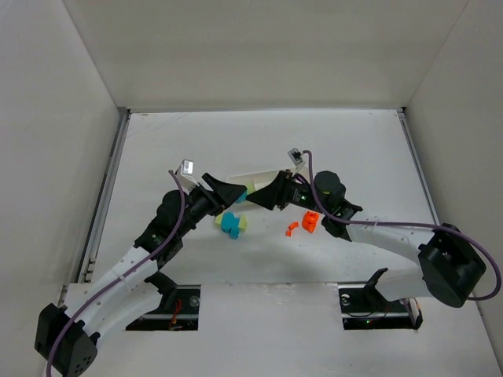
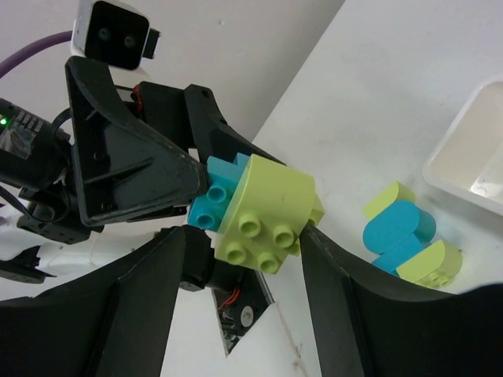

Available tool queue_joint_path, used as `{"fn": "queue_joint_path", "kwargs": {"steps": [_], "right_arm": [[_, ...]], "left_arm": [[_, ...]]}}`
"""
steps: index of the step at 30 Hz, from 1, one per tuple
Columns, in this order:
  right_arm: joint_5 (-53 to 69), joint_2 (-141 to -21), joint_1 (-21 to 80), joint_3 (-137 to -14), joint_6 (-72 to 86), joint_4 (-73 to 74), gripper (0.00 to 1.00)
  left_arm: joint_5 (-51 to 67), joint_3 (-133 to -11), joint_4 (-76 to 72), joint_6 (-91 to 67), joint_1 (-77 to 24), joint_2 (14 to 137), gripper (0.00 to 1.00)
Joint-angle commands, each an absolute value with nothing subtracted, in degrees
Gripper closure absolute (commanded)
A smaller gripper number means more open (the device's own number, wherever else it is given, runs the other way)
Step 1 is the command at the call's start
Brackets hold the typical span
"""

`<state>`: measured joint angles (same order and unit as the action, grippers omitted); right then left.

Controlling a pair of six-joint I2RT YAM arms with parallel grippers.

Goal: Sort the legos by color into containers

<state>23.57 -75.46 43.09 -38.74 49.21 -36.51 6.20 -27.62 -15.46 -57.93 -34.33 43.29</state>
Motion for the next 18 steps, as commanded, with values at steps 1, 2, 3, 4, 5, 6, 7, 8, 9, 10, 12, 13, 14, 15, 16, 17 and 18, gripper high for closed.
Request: {"fn": "queue_joint_path", "kwargs": {"steps": [1, 2, 3, 4, 5, 6, 7, 8, 9, 10, 12, 13, 14, 15, 16, 17, 18], "right_arm": [[23.47, -76.20, 42.85, -41.48, 49.22, -40.25, 0.36], [23.47, -76.29, 42.85, -41.57, 49.22, -40.34, 0.38], [23.47, -76.29, 42.85, -41.66, 49.22, -40.34, 0.40], [23.38, -76.38, 42.85, -41.66, 49.22, -40.34, 0.41], [23.29, -76.38, 42.85, -41.66, 49.22, -40.43, 0.45], [23.20, -76.46, 42.85, -41.57, 49.22, -40.43, 0.47], [23.03, -76.46, 42.85, -41.40, 49.22, -40.43, 0.49], [22.77, -76.46, 42.85, -41.22, 49.22, -40.52, 0.51], [22.42, -76.38, 42.85, -40.96, 49.31, -40.52, 0.54], [22.24, -76.20, 42.85, -40.78, 49.31, -40.60, 0.55], [21.89, -76.03, 42.76, -40.43, 49.31, -40.87, 0.58], [21.80, -75.85, 42.67, -40.34, 49.31, -40.87, 0.61], [21.71, -75.68, 42.58, -40.25, 49.31, -40.87, 0.61], [21.36, -75.33, 42.41, -39.99, 49.31, -40.87, 0.61], [21.10, -74.89, 42.23, -39.73, 49.31, -40.96, 0.61], [20.83, -74.45, 41.97, -39.38, 49.31, -40.96, 0.61], [20.48, -73.83, 41.62, -39.03, 49.31, -41.04, 0.62]], "left_arm": [[6.33, -27.86, -16.35, -58.01, -35.28, 43.24, 0.60], [6.33, -27.86, -16.35, -57.83, -35.46, 43.24, 0.60], [6.24, -27.86, -16.35, -57.83, -35.55, 43.24, 0.60], [6.24, -27.77, -16.26, -57.83, -35.64, 43.24, 0.60], [6.24, -27.77, -16.17, -57.83, -35.64, 43.16, 0.60], [6.24, -27.69, -16.17, -57.83, -35.64, 42.98, 0.61], [6.24, -27.69, -16.08, -57.83, -35.64, 42.72, 0.61], [6.24, -27.69, -16.00, -57.83, -35.46, 42.63, 0.61], [6.24, -27.69, -16.00, -57.83, -35.38, 42.45, 0.61], [6.24, -27.60, -15.91, -57.83, -35.29, 42.28, 0.61], [6.33, -27.42, -15.82, -57.83, -35.11, 42.19, 0.62], [6.42, -27.33, -15.82, -57.75, -34.94, 42.19, 0.63], [6.42, -27.25, -15.73, -57.74, -34.85, 42.19, 0.63], [6.42, -27.16, -15.56, -57.57, -34.67, 42.19, 0.64], [6.42, -27.16, -15.21, -57.31, -34.41, 42.01, 0.65], [6.42, -27.16, -14.60, -57.04, -33.89, 41.84, 0.65], [6.50, -27.25, -13.89, -56.61, -33.36, 41.49, 0.65]]}}
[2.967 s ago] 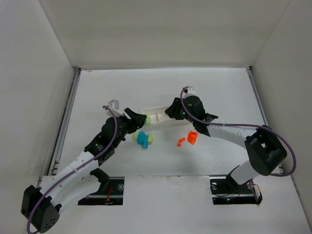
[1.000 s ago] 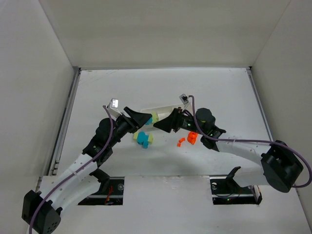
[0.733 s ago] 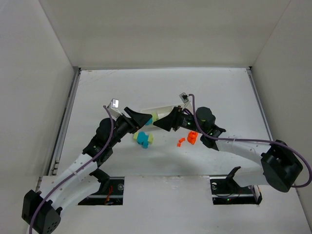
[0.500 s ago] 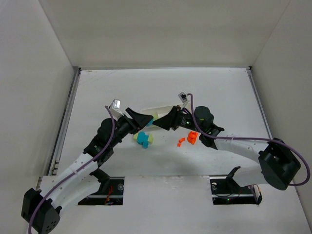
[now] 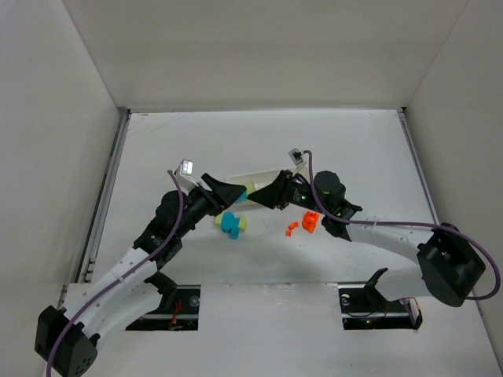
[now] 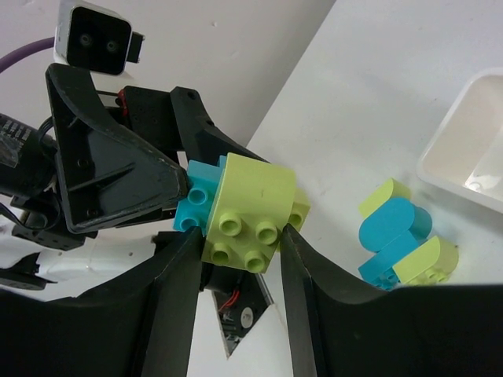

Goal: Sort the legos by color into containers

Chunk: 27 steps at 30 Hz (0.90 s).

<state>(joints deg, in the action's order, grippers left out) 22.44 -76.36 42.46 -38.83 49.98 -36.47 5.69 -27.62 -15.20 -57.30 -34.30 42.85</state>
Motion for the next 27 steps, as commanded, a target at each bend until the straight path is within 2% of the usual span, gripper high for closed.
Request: {"fn": "queue_joint_path", "kwargs": {"steps": [1, 16, 27], "right_arm": [[20.22, -73.31, 41.35, -38.59, 49.31, -41.13, 0.62], [18.11, -72.95, 36.26, -36.74, 48.69, -38.24, 0.61], [0.01, -84.37, 36.25, -48.33, 37.45, -17.15, 0.60]], "left_arm": [[6.59, -27.25, -13.28, -56.34, -32.74, 41.22, 0.65], [8.52, -27.24, -12.30, -55.55, -28.52, 40.08, 0.66], [8.61, -28.21, -17.66, -56.16, -29.04, 44.03, 0.64]]}}
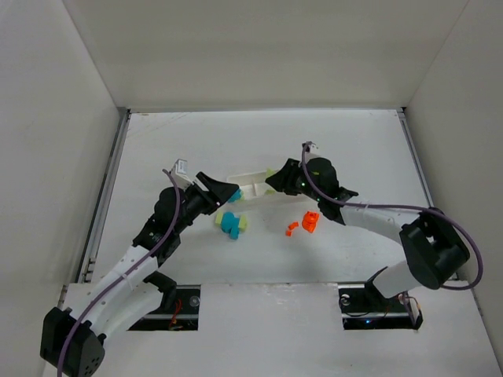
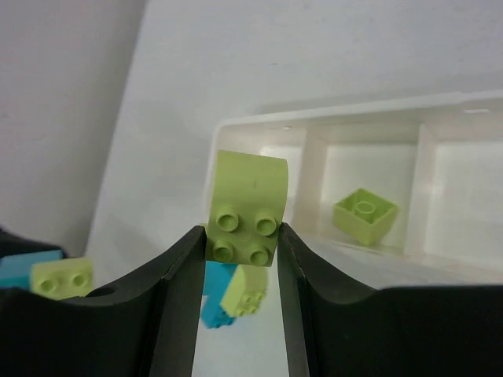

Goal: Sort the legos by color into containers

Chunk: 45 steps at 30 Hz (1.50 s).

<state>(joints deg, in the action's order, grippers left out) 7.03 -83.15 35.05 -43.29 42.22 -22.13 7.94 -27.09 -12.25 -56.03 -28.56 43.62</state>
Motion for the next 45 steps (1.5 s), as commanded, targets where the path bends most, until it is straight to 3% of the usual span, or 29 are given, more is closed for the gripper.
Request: {"fn": "queue_joint_path", "kwargs": {"steps": [1, 9, 17, 24, 31, 37, 45], "right_arm": [[-0.52, -85.33, 36.34, -49.30, 37.01, -16.53, 0.60], [-2.72, -91.22, 36.43, -54.84, 35.42, -12.66, 0.57], [-4.39, -87.20, 37.13, -54.14, 34.28, -12.57, 0.33], [-1.06, -75.52, 39.67, -47.30, 30.68, -14.58, 0.34], [4.21, -61.98, 50.91, -38.33, 18.74, -15.38, 0.34], [7.73, -62.22, 57.34, -40.25, 12.22, -13.01, 0.26], [12.92, -65.48, 56.04, -43.24, 9.32, -12.48, 0.21]], "left_arm": [[8.61, -28.13, -18.19, -56.25, -29.13, 44.29, 0.64], [9.84, -27.86, -20.56, -56.69, -28.78, 46.40, 0.64], [11.25, -28.04, -21.62, -58.09, -28.26, 47.20, 0.64], [13.70, -30.14, -17.86, -62.57, -27.64, 46.14, 0.64], [21.52, -33.75, -6.96, -67.32, -23.60, 45.53, 0.64], [27.24, -35.42, -2.03, -68.12, -23.59, 46.58, 0.63], [29.53, -35.77, -0.26, -66.80, -27.72, 46.85, 0.64]]}}
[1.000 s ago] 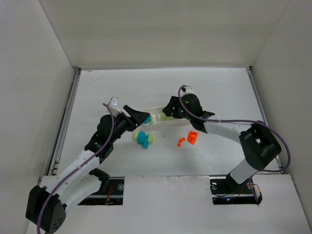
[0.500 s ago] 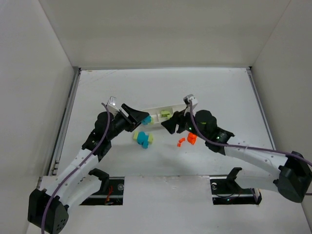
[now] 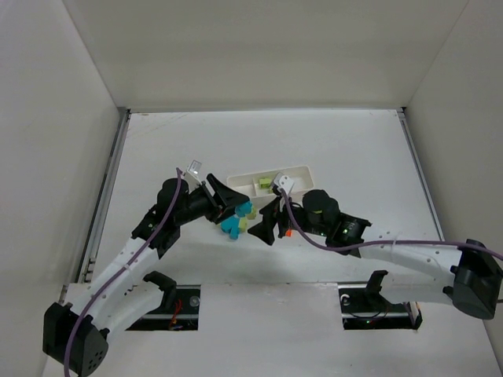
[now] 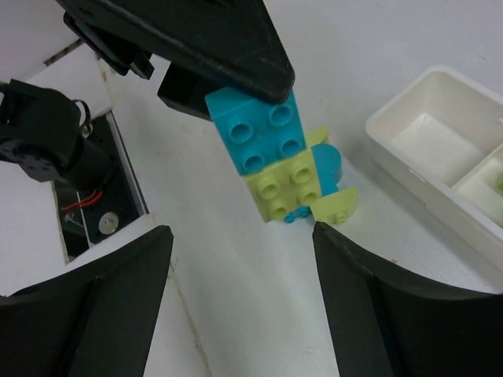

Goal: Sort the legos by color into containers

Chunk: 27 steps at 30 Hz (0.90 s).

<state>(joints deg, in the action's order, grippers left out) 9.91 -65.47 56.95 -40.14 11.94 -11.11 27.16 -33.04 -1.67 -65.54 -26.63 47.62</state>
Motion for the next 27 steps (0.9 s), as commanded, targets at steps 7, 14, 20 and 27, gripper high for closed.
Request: {"fn": "queue_joint_path", "kwargs": {"steps": [7, 14, 20, 27], "right_arm": [[15.47, -66.53, 54.10, -44.38, 9.23, -12.22, 0.20], [16.52, -69.08, 54.27, -45.09, 9.49, -12.66, 0.29], [16.17, -69.70, 54.18, -45.44, 9.84, -13.97, 0.48], [14.94, -68.73, 53.74, -44.47, 10.19, -14.59, 0.60]], "left_arm": [[29.18, -35.25, -0.18, -66.10, -28.96, 45.88, 0.64], [29.09, -34.89, -0.61, -65.92, -29.57, 45.53, 0.64], [29.09, -34.89, -0.09, -65.48, -29.84, 44.91, 0.64], [29.27, -33.75, -0.09, -65.30, -28.61, 44.47, 0.65]]}}
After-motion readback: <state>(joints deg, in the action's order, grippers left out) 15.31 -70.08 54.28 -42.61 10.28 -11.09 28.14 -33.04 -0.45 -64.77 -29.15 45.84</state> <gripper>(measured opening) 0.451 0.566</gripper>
